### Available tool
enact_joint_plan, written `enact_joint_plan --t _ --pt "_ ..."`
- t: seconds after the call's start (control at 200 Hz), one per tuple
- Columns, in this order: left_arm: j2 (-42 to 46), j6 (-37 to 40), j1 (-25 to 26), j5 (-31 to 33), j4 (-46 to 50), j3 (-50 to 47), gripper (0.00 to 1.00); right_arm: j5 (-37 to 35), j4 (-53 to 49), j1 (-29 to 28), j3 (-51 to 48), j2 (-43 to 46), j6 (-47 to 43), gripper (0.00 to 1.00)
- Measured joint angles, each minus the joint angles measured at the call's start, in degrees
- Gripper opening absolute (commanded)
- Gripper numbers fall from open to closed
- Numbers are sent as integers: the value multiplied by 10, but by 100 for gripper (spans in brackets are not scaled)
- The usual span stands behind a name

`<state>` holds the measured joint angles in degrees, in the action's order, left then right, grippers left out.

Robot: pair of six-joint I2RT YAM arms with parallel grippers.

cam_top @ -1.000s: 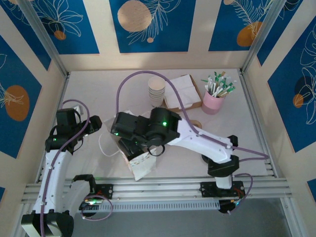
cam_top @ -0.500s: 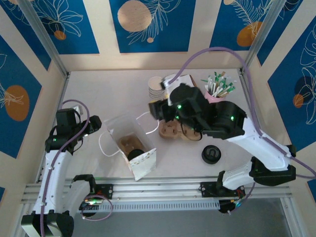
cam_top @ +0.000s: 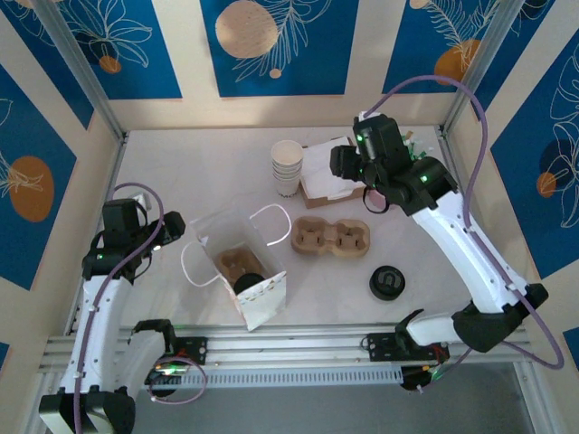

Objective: Pack the takeout coffee

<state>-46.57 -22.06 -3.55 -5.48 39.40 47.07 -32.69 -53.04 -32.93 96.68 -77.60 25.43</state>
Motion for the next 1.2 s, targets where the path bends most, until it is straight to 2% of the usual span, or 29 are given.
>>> enact_joint_plan --t 0.2,0.32,0.475,0.845,0.95,1.065,1.201 --pt "0 0 0 0 0 0 78 25 12 112 -28 -14 0 53" --pt "0 1 0 0 0 0 75 48 28 178 -52 -14 2 42" --pt "0 2 0 0 0 0 73 74 54 231 -59 -28 -8 40" --pt "0 2 0 -1 0 -2 69 98 96 275 -58 -136 -52 34" --pt "0 2 0 -1 0 -2 68 98 103 276 -57 -150 -64 18" --pt "0 2 0 -1 0 -2 68 98 104 277 -42 -157 -69 16" --pt "0 2 0 -1 0 -2 68 98 113 277 -34 -156 -75 8"
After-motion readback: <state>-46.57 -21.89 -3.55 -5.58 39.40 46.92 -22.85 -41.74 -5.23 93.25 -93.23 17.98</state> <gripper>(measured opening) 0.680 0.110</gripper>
